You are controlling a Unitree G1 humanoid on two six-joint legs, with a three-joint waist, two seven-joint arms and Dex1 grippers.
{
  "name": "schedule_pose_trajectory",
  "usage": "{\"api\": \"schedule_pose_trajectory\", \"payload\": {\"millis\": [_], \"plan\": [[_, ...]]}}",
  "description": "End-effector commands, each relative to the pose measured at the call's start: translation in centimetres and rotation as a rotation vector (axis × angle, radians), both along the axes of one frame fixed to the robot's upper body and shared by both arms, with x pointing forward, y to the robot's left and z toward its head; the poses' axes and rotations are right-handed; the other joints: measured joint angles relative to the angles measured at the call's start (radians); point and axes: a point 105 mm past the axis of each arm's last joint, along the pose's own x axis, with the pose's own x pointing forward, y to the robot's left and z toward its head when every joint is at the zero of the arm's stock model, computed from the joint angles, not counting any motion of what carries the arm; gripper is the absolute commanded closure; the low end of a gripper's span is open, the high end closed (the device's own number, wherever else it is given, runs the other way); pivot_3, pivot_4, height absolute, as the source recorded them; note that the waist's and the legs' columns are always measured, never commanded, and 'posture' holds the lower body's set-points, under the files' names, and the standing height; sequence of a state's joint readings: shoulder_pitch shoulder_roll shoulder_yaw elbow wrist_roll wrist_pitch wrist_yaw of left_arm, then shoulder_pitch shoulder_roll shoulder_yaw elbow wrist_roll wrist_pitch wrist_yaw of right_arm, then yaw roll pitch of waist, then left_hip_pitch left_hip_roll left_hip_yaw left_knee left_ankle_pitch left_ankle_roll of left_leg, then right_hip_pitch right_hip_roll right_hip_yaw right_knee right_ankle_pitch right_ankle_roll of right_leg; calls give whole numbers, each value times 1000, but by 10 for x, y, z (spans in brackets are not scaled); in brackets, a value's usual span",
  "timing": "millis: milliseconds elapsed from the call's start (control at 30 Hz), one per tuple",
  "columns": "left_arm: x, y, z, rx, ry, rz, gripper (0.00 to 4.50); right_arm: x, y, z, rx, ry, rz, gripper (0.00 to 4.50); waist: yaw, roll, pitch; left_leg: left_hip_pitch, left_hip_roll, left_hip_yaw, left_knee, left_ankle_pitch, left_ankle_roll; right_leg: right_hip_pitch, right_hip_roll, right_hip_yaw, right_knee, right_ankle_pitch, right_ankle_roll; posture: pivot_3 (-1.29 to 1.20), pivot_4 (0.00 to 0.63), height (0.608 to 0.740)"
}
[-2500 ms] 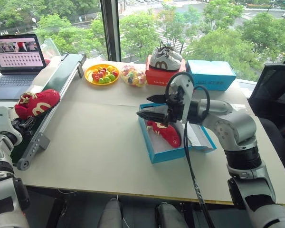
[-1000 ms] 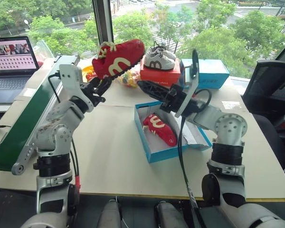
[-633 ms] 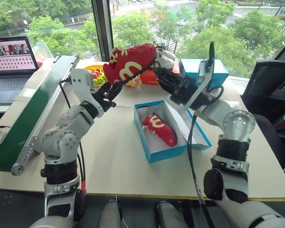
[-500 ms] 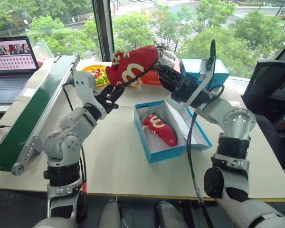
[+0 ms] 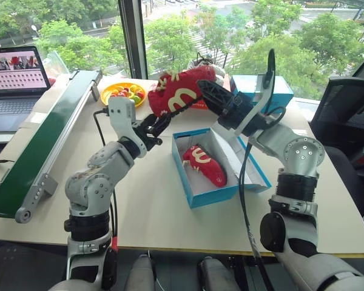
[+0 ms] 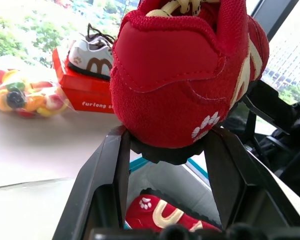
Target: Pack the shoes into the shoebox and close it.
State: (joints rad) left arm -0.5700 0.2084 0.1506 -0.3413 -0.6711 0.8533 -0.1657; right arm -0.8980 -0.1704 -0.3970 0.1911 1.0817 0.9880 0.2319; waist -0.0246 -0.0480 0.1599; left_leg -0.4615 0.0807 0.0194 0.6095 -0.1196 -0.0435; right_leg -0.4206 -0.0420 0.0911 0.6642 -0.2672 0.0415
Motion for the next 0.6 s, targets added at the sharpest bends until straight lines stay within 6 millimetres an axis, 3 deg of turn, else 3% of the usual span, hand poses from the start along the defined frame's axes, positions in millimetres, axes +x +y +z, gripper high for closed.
{"api": "schedule_pose_trajectory", "payload": {"millis": [33, 167, 233, 333, 400, 500, 567, 600], "plan": [[-7, -5, 15, -11, -62, -25, 2717, -2, -2, 24, 29, -79, -12, 2426, 0, 0, 0, 0, 0, 0, 0, 0, 0, 0, 0, 0, 0, 0, 0, 0, 150, 740], [-5, -1, 15, -14, -62, -13, 2717, -2, -3, 25, 29, -85, -14, 3780, 0, 0, 0, 0, 0, 0, 0, 0, 0, 0, 0, 0, 0, 0, 0, 0, 150, 740], [-5, 3, 15, -26, -63, -11, 1767, -2, -4, 27, 29, -92, -18, 4220, 0, 0, 0, 0, 0, 0, 0, 0, 0, 0, 0, 0, 0, 0, 0, 0, 150, 740], [-6, 10, 15, -7, -70, -23, 791, 2, -10, 34, 10, -124, -71, 4250, 0, 0, 0, 0, 0, 0, 0, 0, 0, 0, 0, 0, 0, 0, 0, 0, 150, 740], [-7, 25, 10, 91, -84, -61, 50, 2, -15, 48, -11, -176, -107, 4256, -3, 1, 0, 0, 0, 0, 0, 0, 0, 0, 0, 0, 0, 0, 0, 0, 150, 740], [-4, 81, -3, 310, -53, -33, 0, -3, -27, 74, -161, -307, -160, 4257, -18, 6, 4, 0, 0, 0, -1, 0, 0, -2, 0, 1, 0, 0, 0, 0, 150, 740], [-9, 90, -4, 382, -54, -71, 0, -6, -30, 75, -260, -347, -163, 4257, -19, 8, 5, 0, 0, 1, -2, 0, 0, -3, 0, 1, -1, 0, 0, 0, 150, 740], [-13, 91, -6, 407, -47, -106, 0, -7, -30, 67, -390, -372, -158, 4257, -17, 8, 5, 0, 0, 1, -3, 0, 0, -2, 0, 1, -2, -1, 0, 0, 150, 740]]}}
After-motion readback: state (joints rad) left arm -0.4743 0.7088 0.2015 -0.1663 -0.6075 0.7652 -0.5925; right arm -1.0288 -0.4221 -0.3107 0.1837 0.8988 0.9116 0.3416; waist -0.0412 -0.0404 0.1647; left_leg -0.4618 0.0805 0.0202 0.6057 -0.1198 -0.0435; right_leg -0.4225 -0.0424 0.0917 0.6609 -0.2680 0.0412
